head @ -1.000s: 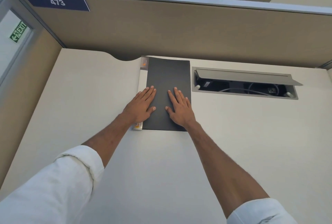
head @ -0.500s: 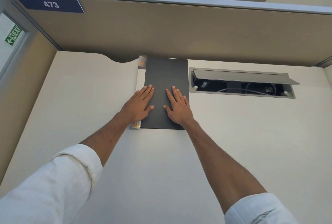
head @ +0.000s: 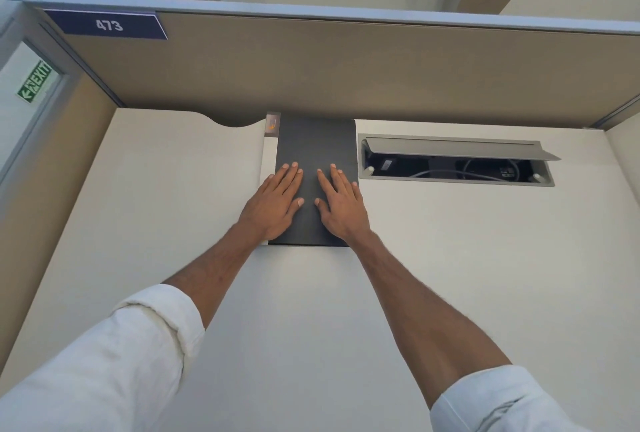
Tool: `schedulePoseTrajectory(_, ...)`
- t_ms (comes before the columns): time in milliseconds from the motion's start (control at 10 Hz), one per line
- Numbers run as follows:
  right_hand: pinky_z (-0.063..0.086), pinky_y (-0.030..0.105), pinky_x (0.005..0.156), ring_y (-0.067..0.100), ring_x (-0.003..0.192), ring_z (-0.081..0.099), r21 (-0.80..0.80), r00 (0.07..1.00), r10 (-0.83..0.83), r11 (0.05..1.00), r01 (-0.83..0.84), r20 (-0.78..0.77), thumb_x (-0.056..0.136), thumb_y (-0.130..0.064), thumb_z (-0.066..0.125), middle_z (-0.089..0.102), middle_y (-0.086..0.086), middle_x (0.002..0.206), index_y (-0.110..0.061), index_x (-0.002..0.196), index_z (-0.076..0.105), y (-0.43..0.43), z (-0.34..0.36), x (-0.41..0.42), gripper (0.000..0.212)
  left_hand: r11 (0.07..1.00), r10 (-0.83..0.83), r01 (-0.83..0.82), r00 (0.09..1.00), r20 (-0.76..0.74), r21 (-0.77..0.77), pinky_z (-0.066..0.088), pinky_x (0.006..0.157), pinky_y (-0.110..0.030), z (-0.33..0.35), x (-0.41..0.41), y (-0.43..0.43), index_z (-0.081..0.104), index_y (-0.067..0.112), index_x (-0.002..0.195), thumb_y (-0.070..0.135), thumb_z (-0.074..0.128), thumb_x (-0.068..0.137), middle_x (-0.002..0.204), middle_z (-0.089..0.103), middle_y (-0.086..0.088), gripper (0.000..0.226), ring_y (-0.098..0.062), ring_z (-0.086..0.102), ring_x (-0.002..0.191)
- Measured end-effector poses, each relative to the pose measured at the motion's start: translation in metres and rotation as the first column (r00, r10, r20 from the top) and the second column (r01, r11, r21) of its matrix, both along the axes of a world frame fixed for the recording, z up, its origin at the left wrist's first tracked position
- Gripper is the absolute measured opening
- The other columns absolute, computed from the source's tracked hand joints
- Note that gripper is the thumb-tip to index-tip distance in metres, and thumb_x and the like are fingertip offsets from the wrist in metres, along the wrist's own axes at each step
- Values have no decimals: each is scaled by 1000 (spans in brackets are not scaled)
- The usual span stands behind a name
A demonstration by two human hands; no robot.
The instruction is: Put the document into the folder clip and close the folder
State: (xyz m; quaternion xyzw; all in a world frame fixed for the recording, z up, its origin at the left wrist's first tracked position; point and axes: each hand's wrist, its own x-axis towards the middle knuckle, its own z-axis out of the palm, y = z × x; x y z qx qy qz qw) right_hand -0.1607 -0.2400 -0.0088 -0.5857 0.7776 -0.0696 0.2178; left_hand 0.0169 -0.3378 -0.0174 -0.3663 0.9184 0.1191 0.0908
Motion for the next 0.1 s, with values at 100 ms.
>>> schedulePoseTrajectory(100,9,51,141,25,174,2,-60,998,-49,997,46,-49,119,-41,35,0,3,186,-26,178,11,18,11,-3,66,995,32,-35,999,-28,-96,8,144,-42,10,-6,17,-1,15,179,47,20,120,188,-7,-2,70,-22,-5,176)
